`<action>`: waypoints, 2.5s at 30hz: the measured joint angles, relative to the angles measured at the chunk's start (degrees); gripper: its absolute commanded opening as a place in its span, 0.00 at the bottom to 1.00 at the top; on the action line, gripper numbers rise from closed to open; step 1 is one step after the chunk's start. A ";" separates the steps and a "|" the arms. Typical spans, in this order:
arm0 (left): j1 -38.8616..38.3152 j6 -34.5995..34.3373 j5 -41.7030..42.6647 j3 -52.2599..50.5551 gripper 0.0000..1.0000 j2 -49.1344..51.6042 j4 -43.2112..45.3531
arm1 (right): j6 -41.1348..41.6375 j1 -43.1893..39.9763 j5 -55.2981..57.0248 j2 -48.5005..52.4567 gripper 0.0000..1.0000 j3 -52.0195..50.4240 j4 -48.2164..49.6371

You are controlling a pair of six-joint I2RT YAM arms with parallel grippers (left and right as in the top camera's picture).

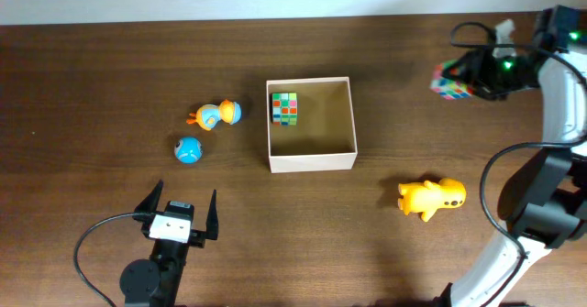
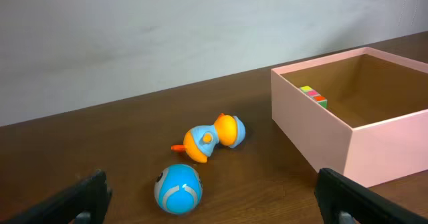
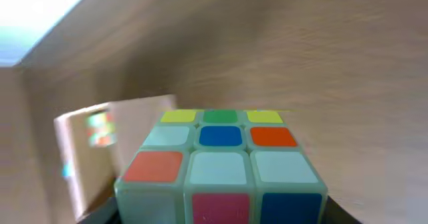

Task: Pack container
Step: 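Lift the far cube and carry it left over the box, then lower the cube into the box beside the first and release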

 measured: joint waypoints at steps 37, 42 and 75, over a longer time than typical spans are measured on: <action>0.00 0.00 0.00 0.00 0.99 0.00 0.00 | 13.81 47.87 44.54 -1.03 0.44 0.02 10.34; 0.00 0.00 0.00 0.00 0.99 0.00 0.00 | 15.50 47.89 45.64 0.96 0.44 0.04 10.80; 0.00 0.00 0.00 0.00 0.99 0.00 0.00 | 19.43 47.87 45.79 5.49 0.55 0.04 14.88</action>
